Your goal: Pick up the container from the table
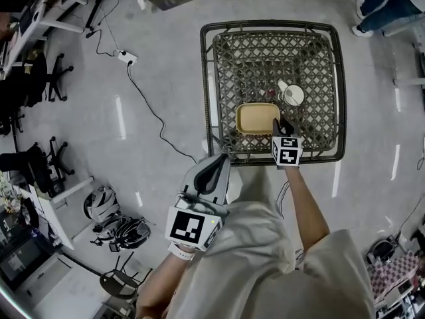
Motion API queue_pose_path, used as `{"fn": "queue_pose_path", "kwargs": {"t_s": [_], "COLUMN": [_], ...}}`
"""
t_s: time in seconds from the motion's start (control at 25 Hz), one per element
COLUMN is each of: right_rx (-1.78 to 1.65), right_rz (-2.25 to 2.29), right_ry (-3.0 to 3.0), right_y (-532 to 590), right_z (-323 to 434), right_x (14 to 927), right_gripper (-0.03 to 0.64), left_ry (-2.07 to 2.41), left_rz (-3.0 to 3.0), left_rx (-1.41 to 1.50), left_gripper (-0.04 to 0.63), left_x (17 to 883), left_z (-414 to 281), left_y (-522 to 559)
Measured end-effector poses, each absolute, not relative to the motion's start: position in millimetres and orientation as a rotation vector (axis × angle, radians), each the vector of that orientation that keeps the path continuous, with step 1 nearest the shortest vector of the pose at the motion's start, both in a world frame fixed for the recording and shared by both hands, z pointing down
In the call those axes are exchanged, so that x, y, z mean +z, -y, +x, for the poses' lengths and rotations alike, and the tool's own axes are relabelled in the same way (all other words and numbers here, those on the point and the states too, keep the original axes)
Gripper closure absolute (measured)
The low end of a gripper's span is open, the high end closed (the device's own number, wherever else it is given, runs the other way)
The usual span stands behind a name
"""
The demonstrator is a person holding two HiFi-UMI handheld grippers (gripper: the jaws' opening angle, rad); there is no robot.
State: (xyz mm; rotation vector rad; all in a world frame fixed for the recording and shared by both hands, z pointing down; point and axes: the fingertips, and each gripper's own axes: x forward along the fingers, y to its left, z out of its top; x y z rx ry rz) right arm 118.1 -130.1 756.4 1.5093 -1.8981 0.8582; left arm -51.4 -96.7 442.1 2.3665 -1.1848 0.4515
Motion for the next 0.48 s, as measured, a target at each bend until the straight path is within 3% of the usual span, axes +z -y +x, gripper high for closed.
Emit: {"fn": "queue_pose_path", "kwargs": {"t_s": [0.2, 0.48], "right_rx": [0.862, 0.887], "right_rz": [1.477, 1.471], "right_ry": [1.831, 1.795], "right_y": [132.9, 134.1], "right_z": [122.3, 123.5], "right_x": [782.2, 790.6], "right_gripper": [0.523, 0.583], "left_ry": [1.207, 1.227], "left_rz": [2.327, 2.308], "left_rx": [0.449, 0.453], "left_gripper": [0.572, 0.572], "left_x": [453.1, 454.5], "left_z": [-59.6, -70.5], "left_y": [95.5, 87.5]}}
